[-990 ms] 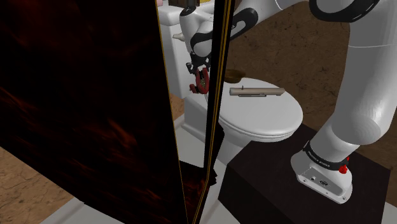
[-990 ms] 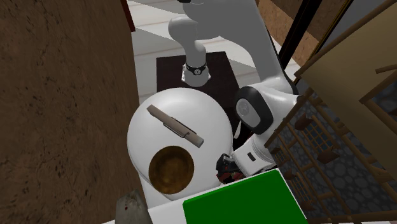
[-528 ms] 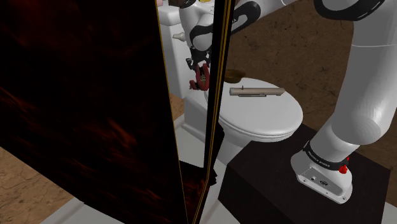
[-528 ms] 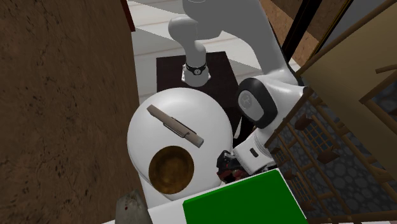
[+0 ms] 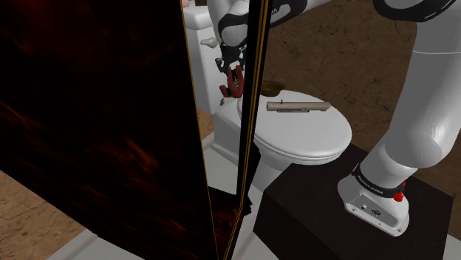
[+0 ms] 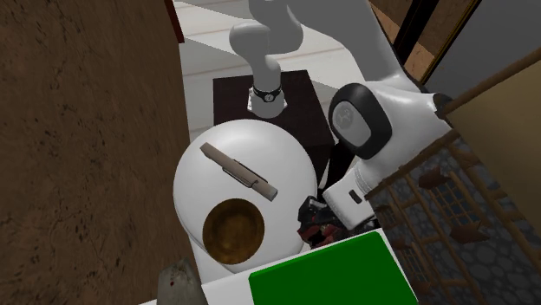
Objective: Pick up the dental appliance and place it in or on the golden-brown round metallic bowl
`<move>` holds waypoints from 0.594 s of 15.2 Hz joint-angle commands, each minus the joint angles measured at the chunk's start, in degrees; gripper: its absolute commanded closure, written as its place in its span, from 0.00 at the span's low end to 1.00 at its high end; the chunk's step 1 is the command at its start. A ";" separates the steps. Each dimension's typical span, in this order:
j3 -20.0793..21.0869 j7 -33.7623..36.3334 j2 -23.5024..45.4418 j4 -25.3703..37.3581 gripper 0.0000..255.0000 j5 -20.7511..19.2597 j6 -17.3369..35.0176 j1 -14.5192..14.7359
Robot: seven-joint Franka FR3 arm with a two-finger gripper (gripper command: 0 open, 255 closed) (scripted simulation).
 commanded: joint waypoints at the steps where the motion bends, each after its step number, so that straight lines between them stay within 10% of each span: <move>1: 0.06 -0.69 -0.50 1.02 1.00 0.36 -1.25 -0.08; 9: 0.38 -2.82 -1.93 5.05 1.00 1.50 -6.31 0.03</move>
